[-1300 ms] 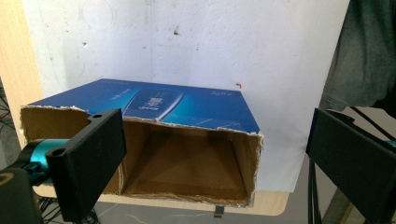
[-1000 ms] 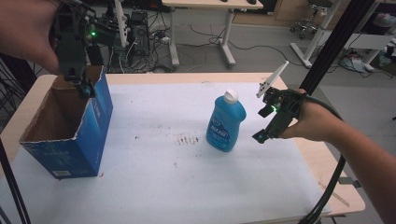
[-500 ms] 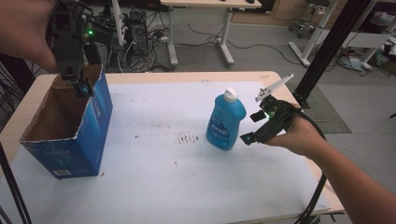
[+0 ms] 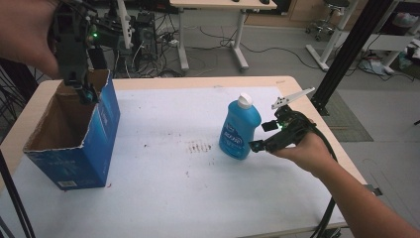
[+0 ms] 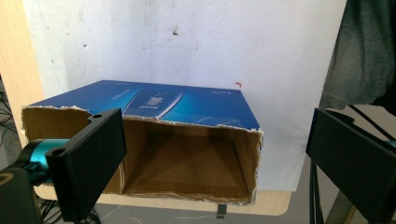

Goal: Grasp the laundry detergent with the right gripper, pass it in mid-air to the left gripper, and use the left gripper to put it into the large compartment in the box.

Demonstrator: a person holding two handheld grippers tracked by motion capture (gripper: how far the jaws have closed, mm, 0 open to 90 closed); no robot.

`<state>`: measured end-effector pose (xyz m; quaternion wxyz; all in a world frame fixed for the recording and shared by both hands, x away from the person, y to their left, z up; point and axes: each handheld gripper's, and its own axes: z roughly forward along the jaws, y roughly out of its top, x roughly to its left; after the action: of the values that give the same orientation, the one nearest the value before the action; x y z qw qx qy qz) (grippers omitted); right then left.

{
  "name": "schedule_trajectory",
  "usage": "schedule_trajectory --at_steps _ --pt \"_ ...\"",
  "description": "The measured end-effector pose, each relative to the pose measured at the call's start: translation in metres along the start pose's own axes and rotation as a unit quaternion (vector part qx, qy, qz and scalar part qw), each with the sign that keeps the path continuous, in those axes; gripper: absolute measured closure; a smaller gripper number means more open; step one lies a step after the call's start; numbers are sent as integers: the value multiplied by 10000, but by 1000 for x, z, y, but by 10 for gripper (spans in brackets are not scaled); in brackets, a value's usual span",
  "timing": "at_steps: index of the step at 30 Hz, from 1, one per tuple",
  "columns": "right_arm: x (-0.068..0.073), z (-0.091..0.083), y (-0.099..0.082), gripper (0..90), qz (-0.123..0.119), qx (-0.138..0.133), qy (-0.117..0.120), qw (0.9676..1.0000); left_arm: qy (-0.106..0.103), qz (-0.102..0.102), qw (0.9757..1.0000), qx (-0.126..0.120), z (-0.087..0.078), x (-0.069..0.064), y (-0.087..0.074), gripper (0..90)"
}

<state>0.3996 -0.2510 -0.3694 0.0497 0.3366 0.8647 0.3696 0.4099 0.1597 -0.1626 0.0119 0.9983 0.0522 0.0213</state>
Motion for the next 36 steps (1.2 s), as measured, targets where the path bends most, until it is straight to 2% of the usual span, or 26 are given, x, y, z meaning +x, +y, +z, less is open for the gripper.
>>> schedule_trajectory --at_steps 9,14,22,24,35,36 --pt "0 17 -3 9 125 -219 -19 9997 0 27 10000 -12 0 -1 0 48" --pt "0 24 -5 9 215 -485 -15 9986 -3 5 10000 4 0 -1 -4 48" --pt "1 35 -7 9 229 -691 -81 9973 -5 -36 10000 -7 1 0 -7 48" --pt "3 38 -6 9 232 -829 -98 9962 -20 -39 10000 3 2 1 -7 48" --pt "5 47 -7 10 244 -1125 -197 9932 -24 -77 10000 29 2 0 -9 48" --pt "7 48 -8 14 240 -1225 -253 9919 -25 -80 10000 33 2 0 -10 48"
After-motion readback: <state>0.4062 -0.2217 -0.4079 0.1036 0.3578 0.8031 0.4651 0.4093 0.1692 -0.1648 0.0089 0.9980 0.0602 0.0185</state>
